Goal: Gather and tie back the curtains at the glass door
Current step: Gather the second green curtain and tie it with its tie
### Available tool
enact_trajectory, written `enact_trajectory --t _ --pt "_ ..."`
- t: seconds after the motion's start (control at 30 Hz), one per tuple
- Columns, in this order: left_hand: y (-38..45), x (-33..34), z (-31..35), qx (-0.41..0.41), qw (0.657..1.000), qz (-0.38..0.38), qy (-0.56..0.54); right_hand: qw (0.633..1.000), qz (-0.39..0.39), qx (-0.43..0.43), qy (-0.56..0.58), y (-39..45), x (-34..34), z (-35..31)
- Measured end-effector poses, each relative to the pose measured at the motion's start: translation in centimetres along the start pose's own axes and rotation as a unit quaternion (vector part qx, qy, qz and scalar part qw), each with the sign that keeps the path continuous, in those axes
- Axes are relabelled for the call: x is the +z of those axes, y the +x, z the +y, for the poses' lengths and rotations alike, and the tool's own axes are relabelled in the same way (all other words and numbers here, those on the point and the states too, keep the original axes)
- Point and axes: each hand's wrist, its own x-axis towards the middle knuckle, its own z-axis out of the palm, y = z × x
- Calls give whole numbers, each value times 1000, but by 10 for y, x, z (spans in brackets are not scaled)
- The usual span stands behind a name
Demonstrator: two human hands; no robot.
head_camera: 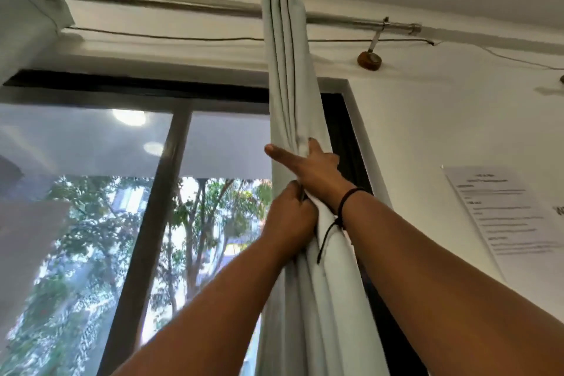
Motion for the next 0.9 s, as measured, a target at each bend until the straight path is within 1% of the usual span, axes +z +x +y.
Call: enact_trajectory --t 0.1,0.17,0.27,0.3,0.43,0.5,0.53,0.6,0.63,0.67,0.73,0.77,0.8,0.83,0.87,0.9 --pt "-25 34 -14 -25 1000 -5 -16 990 -5 61 127 -10 0 37" --pt "-38 45 -26 -49 999 5 -14 979 -3 95 182 -19 5 61" --pt "-62 55 -45 -57 998 1 -15 976 -24 124 179 -49 9 88" --pt "-72 56 -52 -60 998 -8 -23 977 -26 128 166 -57 11 97" --pt "-106 51 -75 -75 994 -40 -66 972 -17 153 177 -87 28 125" --pt "-118 40 -82 -73 990 -81 -86 977 -19 147 156 -98 33 133" --pt "-124 34 -84 -73 989 -102 -81 981 -34 138 132 -105 33 135" --pt "-132 20 -86 -78 989 -120 -38 986 -43 143 69 -110 31 144" --pt "-136 13 -88 -79 991 -103 -12 989 -65 134 20 -118 28 140" --pt "-139 7 -90 -75 995 -66 25 992 -71 102 -31 -122 27 144" --pt "-150 0 -94 -70 990 6 122 989 -115 8 -90 -135 28 147" --pt "-157 -1 -96 -86 985 12 147 992 -104 -7 -67 -138 31 151" --pt "-165 -1 -98 -121 983 -3 139 993 -116 -5 6 -149 35 152" --pt "-172 1 -100 -166 980 -28 108 986 -141 33 81 -157 40 151" --pt "-183 3 -101 -213 974 -49 68 986 -82 76 126 -166 42 156" --pt "-185 7 -100 -248 967 -60 28 974 -81 144 154 -172 40 159"
